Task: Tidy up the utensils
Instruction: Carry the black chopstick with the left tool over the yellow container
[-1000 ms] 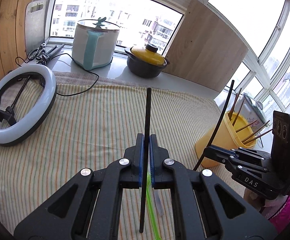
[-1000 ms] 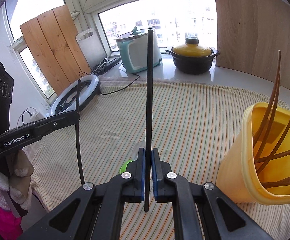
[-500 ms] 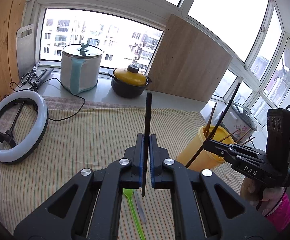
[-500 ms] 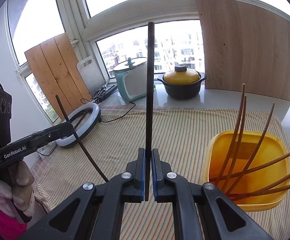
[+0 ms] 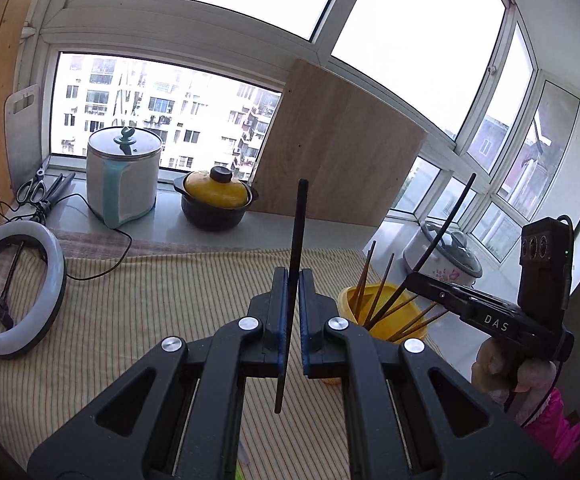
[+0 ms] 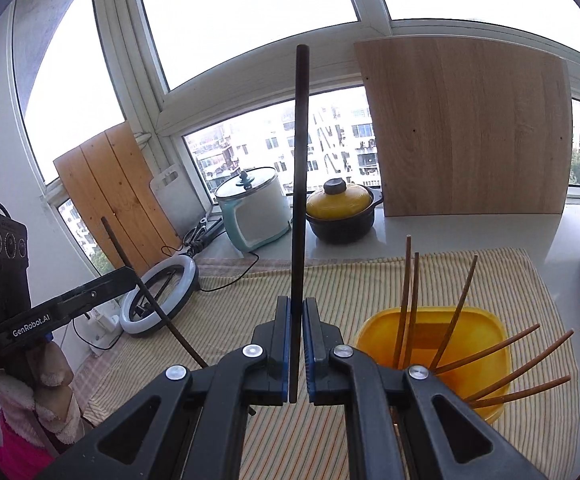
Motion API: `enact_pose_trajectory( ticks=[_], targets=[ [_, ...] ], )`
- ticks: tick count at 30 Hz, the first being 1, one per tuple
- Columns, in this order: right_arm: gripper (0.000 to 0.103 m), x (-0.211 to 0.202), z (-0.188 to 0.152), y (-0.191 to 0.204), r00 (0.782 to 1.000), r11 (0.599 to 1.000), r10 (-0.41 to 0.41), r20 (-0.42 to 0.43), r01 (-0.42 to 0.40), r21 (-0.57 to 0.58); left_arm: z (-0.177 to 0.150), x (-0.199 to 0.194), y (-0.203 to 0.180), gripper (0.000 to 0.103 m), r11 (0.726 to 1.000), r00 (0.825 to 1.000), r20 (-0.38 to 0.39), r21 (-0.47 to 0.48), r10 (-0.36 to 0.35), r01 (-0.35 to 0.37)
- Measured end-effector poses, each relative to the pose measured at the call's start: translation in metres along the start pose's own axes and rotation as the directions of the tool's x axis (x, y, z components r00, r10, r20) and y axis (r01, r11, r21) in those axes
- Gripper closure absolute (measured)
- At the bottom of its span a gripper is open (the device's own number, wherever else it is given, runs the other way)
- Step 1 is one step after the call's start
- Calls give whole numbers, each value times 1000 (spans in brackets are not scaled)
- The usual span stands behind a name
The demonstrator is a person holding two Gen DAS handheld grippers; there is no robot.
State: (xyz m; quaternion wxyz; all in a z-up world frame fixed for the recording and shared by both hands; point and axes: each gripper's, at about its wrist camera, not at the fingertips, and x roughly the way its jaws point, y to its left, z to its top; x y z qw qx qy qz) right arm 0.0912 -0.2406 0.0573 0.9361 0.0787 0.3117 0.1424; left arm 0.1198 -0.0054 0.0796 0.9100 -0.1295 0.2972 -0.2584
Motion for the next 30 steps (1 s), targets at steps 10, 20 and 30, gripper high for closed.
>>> enact_pose_trajectory(
  ticks=[10,20,30],
  targets=[
    [100,-32,12,-34,996,997,-54,66,50,53,20,7,-29,100,998,998,27,37,-49,48],
    [100,-54,16,-66,991,992,-94,95,86,91,35,18,-53,100,995,996,42,56,-84,81],
    [100,-53,6,-88,990,986,-126,63,118,115,48,27,-80,100,990,992,49,89,-113,109]
  ],
)
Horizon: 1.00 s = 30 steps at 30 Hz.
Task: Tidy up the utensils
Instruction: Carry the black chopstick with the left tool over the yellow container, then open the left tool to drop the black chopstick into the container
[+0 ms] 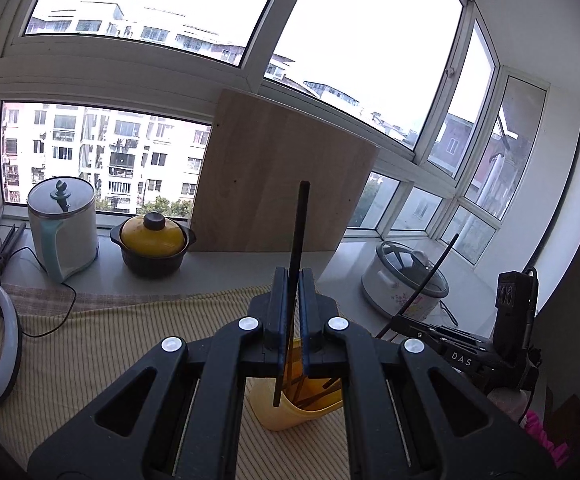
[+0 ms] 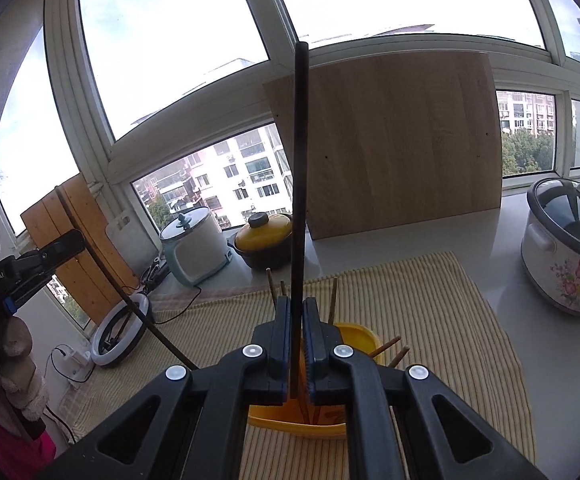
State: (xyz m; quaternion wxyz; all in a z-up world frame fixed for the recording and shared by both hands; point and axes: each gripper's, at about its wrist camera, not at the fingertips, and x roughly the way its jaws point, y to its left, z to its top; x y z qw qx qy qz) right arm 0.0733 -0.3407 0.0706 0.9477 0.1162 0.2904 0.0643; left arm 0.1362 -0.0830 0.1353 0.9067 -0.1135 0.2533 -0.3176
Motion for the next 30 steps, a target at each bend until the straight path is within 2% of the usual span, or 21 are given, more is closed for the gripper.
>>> enact_pose_trajectory(
  ticks=[14,23,30],
  targets=[
    [100,8,-12,-14,999,1000,-20,-44,20,6,1,28,-21,100,1000,999,-33,14,-25,25],
    [100,16,-20,-14,997,1000,-25,-74,25,7,-19,56,-12,100,1000,992,-127,-10,-22,21],
    [99,23,-26,-11,994,999,-39,-101,39,-4,-42,77,-2,100,1000,981,-192,-22,8,-12]
  ],
)
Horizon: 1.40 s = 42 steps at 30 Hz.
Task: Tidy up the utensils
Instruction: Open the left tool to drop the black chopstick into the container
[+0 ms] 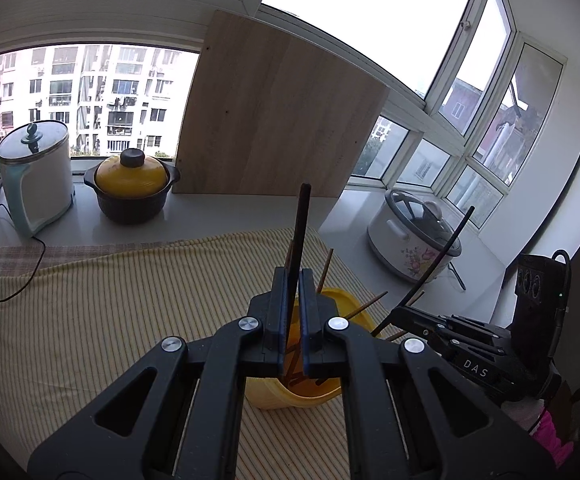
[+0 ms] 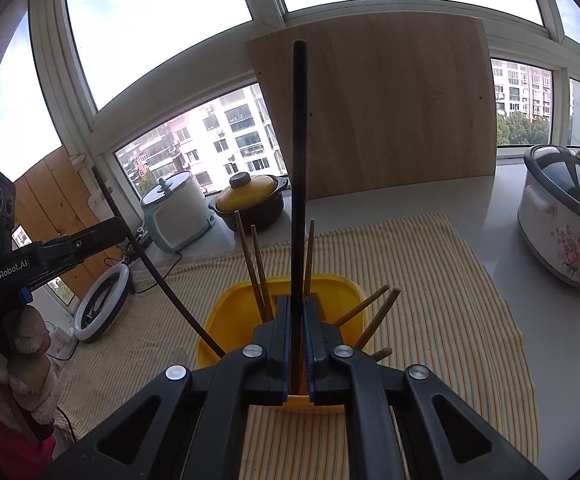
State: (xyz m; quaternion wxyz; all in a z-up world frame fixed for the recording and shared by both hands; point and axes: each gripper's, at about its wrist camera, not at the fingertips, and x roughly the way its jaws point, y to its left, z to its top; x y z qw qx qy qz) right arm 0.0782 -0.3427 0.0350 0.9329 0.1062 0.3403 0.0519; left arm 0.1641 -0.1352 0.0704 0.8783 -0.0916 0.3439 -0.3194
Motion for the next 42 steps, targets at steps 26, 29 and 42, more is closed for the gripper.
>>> enact_pose_trajectory(
  ticks=[26,29,42],
  targets=[
    [71,-14,-11,15,995,995,-83,57,86,-56,-43,3,1,69,994,996,3,63,86,-86],
    [61,-17,-11,21,993,993,-88,73,93,-69,-46,-4,4,68,994,996,8,58,91,-92],
    [0,-31,-9,54,971,971,-161,175,188,-147,-61,-32,34,65,991,991,36,23,132,-133]
  ],
)
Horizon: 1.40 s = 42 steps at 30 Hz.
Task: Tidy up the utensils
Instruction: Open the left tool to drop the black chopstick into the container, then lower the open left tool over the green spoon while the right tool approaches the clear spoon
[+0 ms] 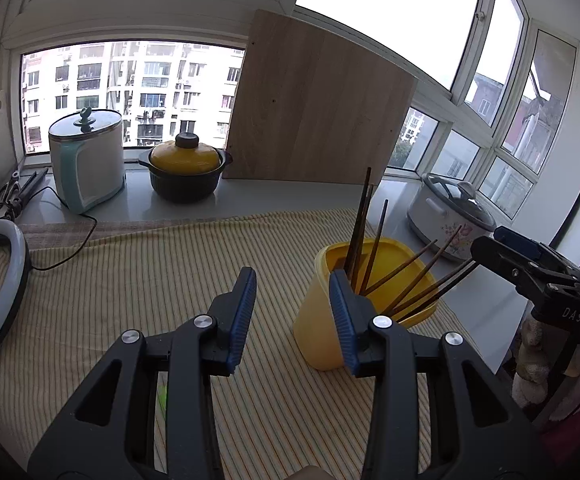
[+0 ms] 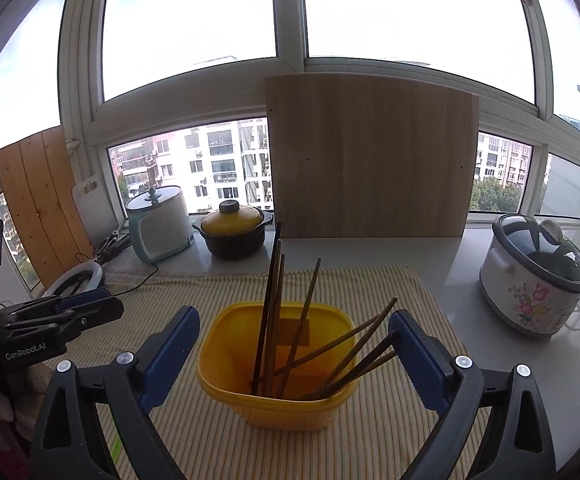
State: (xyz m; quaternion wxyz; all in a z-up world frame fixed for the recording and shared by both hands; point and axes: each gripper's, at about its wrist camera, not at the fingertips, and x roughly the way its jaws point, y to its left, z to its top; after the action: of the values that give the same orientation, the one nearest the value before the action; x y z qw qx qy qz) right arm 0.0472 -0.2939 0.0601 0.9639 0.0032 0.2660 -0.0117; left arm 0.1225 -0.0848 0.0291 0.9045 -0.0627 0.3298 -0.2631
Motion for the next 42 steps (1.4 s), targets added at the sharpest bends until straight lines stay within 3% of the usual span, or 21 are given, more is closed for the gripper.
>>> enact_pose_trajectory(
  ticks=[4,11,20,25,34,38,42],
  targets=[
    [0,-1,2,9,1000,1000,-3,8,3,-14,-9,-4,14,58,1000,1000,-9,-18,18,-18],
    [0,-4,-2,25,1000,1000,18,6,-18,-20,-30,-11,45,57,996,997,-37,-55,63,-65],
    [0,-14,-18,58,985,984,174,0,-174,-27,-77,-21,95,57,980,983,-118,-124,140,-155],
    [0,-6,-45,82,974,974,223,-51,-225,-38,-107,-14,103,57,978,973,-187,-131,136,-162],
    [22,24,-80,103,930,948,311,-195,-317,2,-139,19,99,58,978,948,-278,-90,158,-189],
    [36,39,-89,105,918,947,319,-237,-321,29,-142,31,104,65,974,942,-291,-95,170,-205],
    [38,50,-99,106,911,949,313,-268,-313,42,-143,40,107,73,973,936,-311,-99,167,-207]
  ],
)
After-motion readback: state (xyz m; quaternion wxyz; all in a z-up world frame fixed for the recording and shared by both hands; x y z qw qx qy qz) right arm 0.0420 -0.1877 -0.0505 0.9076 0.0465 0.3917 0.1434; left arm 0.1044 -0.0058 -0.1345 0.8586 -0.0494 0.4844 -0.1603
